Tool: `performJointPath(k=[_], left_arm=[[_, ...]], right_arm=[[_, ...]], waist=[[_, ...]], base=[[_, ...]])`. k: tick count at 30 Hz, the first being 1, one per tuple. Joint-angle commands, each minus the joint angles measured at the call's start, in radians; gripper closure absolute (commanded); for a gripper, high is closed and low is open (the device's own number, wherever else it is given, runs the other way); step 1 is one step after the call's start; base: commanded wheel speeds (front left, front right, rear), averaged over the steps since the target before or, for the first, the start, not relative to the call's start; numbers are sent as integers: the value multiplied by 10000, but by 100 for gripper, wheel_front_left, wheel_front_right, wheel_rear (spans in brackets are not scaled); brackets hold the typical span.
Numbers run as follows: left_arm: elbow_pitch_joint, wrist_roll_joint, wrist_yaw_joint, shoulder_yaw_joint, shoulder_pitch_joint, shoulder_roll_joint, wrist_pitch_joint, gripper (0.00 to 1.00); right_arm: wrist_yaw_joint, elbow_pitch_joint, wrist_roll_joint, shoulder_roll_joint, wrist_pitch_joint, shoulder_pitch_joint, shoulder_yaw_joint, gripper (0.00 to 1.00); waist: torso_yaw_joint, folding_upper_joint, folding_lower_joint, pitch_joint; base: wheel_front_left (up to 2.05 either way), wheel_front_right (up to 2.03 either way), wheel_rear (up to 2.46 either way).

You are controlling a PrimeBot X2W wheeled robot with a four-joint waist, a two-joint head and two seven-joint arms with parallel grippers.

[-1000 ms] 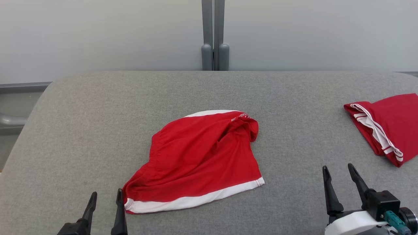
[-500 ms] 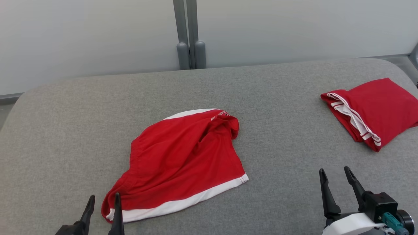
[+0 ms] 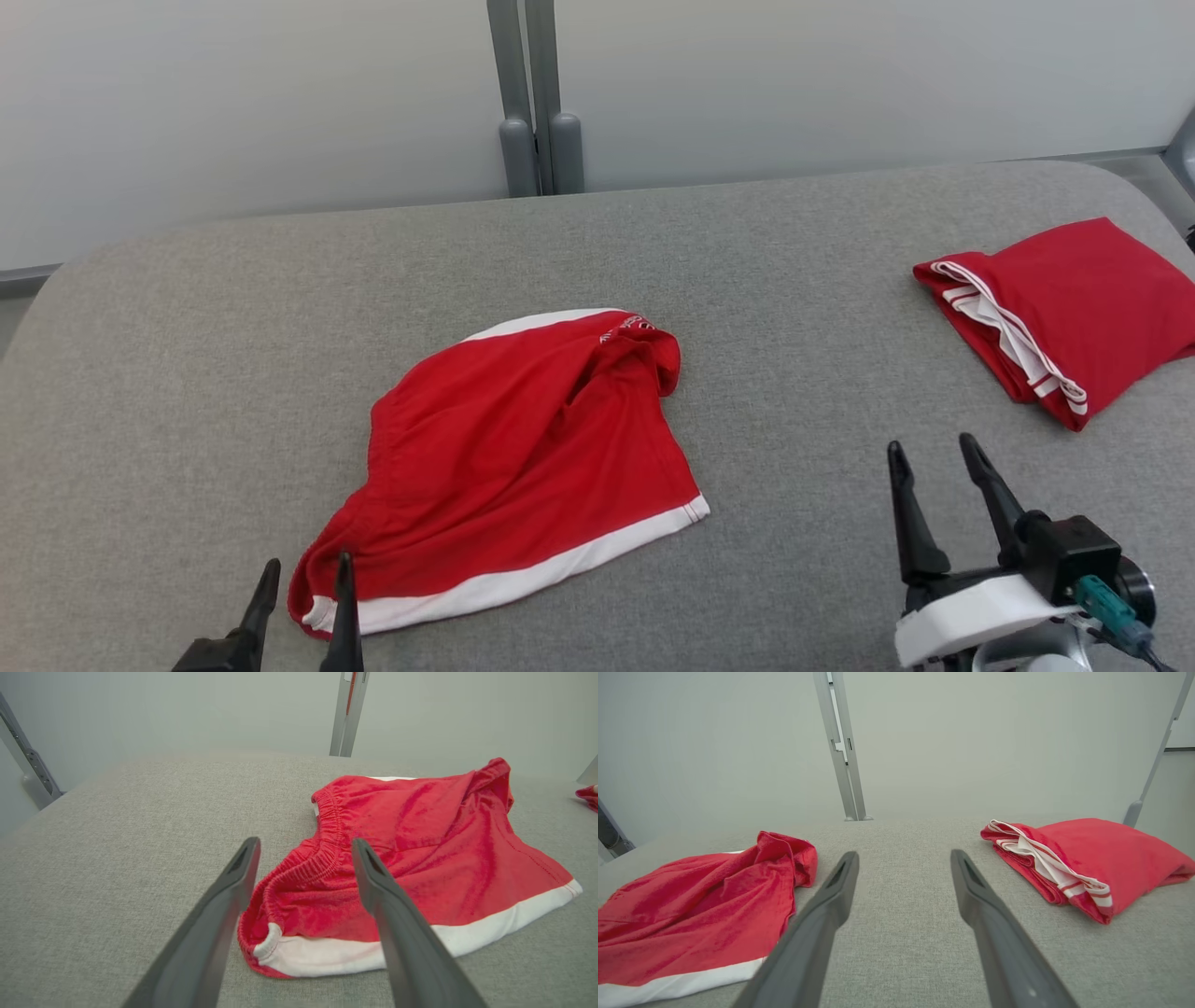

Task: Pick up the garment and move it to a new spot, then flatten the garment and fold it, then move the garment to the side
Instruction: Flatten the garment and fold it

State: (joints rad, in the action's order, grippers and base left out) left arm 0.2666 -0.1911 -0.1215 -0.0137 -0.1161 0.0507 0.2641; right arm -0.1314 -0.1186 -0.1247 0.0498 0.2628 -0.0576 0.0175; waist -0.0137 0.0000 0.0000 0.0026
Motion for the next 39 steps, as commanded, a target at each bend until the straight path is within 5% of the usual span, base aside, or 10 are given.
performJointPath(k=[1, 13, 39], left_arm=[[178, 94, 76, 68, 163, 5, -16, 0], [-410, 135, 693, 567, 357, 123, -3789, 0], [-330, -311, 563, 693, 931, 537, -4691, 2]], right_arm=[[16, -112, -70, 14, 25, 151, 252, 0], [17, -2516, -143, 32, -3314, 2415, 3586, 0], [16, -3763, 178, 26, -4456, 3322, 3760, 0]], waist=[[52, 0, 0, 35], [404, 0, 0, 827], [787, 0, 0, 1708]], base=[[0, 0, 0], [0, 0, 0], [0, 0, 0]])
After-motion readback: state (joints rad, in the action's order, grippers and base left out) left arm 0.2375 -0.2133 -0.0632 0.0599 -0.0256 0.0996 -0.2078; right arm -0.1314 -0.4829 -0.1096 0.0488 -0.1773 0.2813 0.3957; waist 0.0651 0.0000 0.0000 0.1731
